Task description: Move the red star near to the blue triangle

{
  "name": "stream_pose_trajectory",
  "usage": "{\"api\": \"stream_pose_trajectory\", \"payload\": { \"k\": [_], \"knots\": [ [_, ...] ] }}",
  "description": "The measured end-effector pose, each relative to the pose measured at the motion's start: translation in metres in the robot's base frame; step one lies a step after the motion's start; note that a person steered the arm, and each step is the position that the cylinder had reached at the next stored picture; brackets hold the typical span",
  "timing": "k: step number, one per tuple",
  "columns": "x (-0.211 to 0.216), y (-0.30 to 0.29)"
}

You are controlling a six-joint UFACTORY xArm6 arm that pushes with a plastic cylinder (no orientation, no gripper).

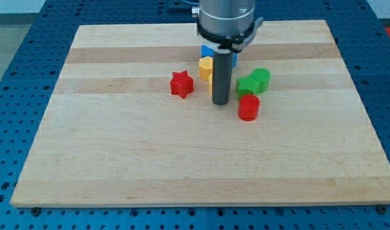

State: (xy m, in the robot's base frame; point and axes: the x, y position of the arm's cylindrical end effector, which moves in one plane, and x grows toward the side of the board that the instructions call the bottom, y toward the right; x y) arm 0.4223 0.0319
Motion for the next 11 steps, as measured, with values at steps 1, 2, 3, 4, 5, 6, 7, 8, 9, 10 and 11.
{"api": "stream_pose_trajectory", "payload": {
  "k": [1, 2, 3, 4, 5, 6, 7, 8, 9, 10, 11],
  "knots": [
    [-0.024, 0.000],
    [-0.038, 0.000],
    [-0.047, -0.001],
    [-0.036, -0.001],
    [-0.016, -0.006],
    [-0.006, -0.039],
    [0.015, -0.081],
    [0.013, -0.127],
    [-0.027, -0.144],
    [-0.038, -0.137],
    [-0.034, -0.116]
  ]
}}
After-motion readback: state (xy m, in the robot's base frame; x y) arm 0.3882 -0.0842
